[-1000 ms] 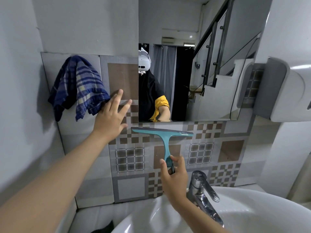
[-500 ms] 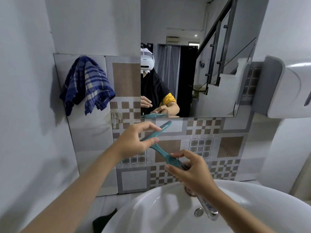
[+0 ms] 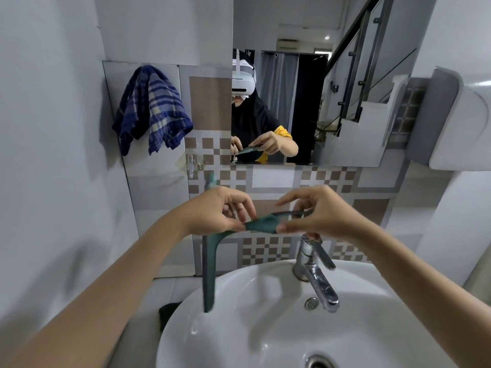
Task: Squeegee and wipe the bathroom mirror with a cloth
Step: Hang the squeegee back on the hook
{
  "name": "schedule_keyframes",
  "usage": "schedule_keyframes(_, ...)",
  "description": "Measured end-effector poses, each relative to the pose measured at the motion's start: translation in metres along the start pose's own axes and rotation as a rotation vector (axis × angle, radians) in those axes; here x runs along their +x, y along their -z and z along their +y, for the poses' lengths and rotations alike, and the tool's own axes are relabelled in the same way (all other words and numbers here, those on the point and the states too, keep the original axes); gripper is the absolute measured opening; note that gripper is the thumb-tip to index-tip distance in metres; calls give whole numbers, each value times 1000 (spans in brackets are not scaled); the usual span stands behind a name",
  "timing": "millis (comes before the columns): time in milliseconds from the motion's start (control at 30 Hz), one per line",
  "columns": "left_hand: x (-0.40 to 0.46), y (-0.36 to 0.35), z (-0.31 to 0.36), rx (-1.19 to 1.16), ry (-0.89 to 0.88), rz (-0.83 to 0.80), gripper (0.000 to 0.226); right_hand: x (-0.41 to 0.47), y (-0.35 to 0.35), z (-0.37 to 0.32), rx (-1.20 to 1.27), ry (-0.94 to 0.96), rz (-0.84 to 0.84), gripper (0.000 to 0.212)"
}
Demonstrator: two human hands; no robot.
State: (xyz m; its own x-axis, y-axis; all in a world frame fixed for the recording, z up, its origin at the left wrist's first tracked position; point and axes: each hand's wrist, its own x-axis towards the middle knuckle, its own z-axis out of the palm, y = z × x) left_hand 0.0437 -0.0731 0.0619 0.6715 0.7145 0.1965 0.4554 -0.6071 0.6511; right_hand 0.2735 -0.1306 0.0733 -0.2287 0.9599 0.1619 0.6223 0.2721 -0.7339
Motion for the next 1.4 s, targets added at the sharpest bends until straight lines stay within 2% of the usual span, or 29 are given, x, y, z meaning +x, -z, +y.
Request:
schedule_keyframes(100, -8, -1, -9, -93, 19, 42, 26, 7, 11, 8, 248, 13, 77, 53)
schedule_keyframes(200, -14, -1, -23, -181, -2, 171, 32, 19, 1, 12, 423, 75, 181, 60)
schedule_keyframes(333, -17, -4, -47, -178, -22, 303, 39, 55, -26, 6, 539, 120, 281, 50)
schedule_keyframes(533, -18, -1, -81, -164, -8, 519, 48, 124, -62, -21, 408, 226, 330, 50)
schedule_keyframes(767, -3, 8, -117, -195, 77, 737, 48, 194, -87, -32, 272, 273, 277, 44)
schedule_keyframes(1000, 10, 1, -148, -220, 169, 740, 48, 227, -111, -8, 129, 227, 269, 46)
schedule_keyframes(1233, 9, -17, -166, -249, 191, 743, 40, 221, -128, 7, 189, 207, 270, 43)
schedule_keyframes(1400, 9, -11, -162, -202, 197, 778, 33, 213, -119, -10, 60, 296, 383, 31)
